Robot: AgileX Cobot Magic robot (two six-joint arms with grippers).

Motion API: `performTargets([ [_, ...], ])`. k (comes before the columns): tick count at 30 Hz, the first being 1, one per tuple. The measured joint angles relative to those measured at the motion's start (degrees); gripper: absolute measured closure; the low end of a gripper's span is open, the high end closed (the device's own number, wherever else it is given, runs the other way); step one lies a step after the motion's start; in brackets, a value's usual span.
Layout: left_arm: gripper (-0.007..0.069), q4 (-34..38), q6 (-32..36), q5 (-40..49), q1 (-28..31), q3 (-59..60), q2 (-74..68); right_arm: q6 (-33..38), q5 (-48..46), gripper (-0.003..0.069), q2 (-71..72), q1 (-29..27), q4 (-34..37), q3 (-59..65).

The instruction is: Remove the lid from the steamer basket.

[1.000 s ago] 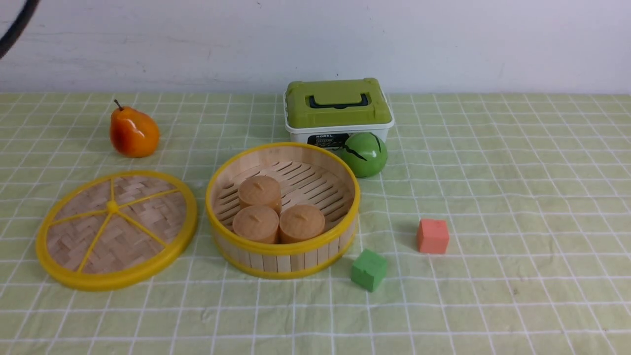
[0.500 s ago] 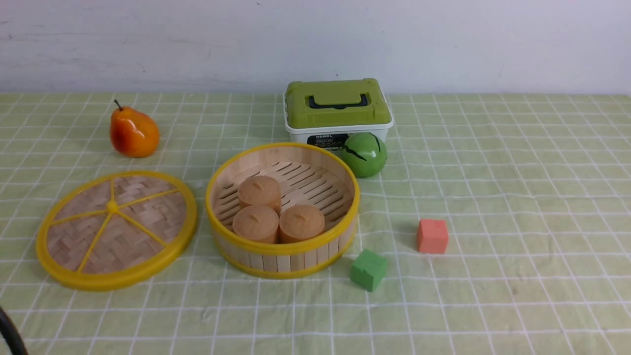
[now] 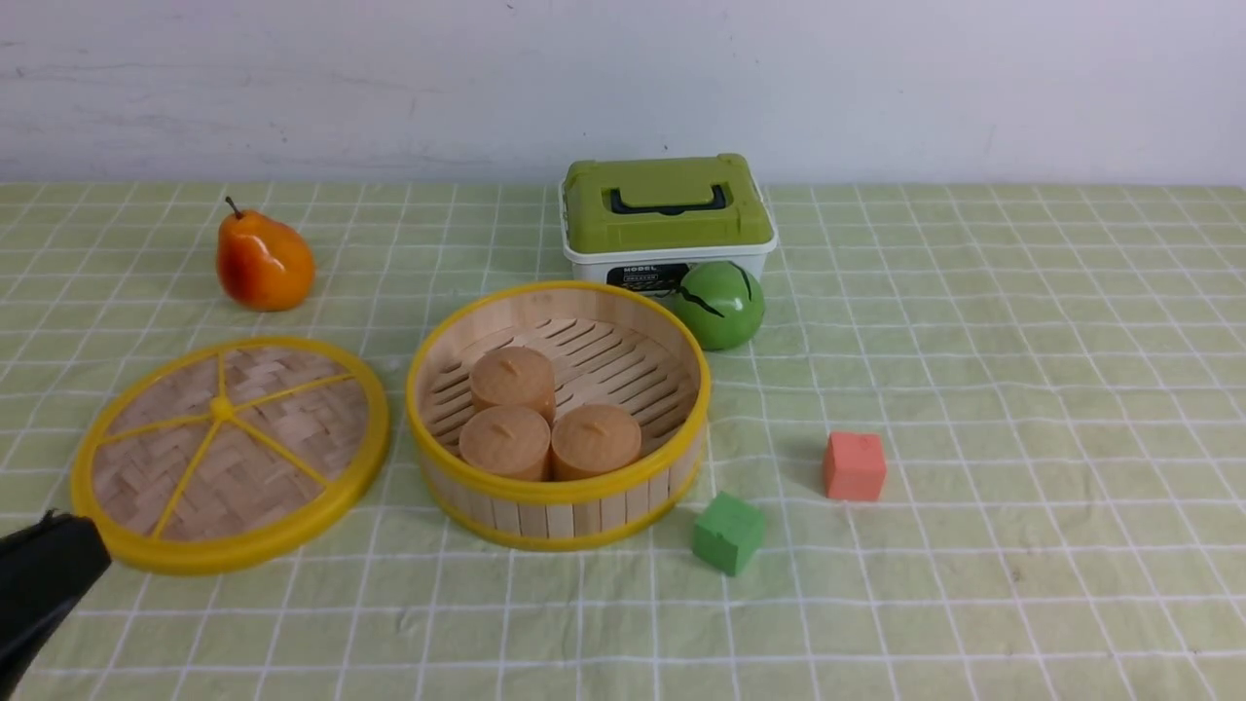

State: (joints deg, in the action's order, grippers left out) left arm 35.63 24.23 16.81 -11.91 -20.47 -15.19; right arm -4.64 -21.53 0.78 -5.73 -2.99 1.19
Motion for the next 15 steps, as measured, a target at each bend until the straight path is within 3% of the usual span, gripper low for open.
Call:
performTargets([
  [11, 0.0637, -7.59, -0.18, -2.98, 1.21, 4.28, 8.92, 0.00, 0.00, 0.0419, 0.00, 0.00, 0.00, 0.00],
  [15, 0.0637, -13.23, -5.87, -0.95, 6.15, 8.46, 15.59, 0.00, 0.00, 0.0419, 0.00, 0.00, 0.00, 0.00],
])
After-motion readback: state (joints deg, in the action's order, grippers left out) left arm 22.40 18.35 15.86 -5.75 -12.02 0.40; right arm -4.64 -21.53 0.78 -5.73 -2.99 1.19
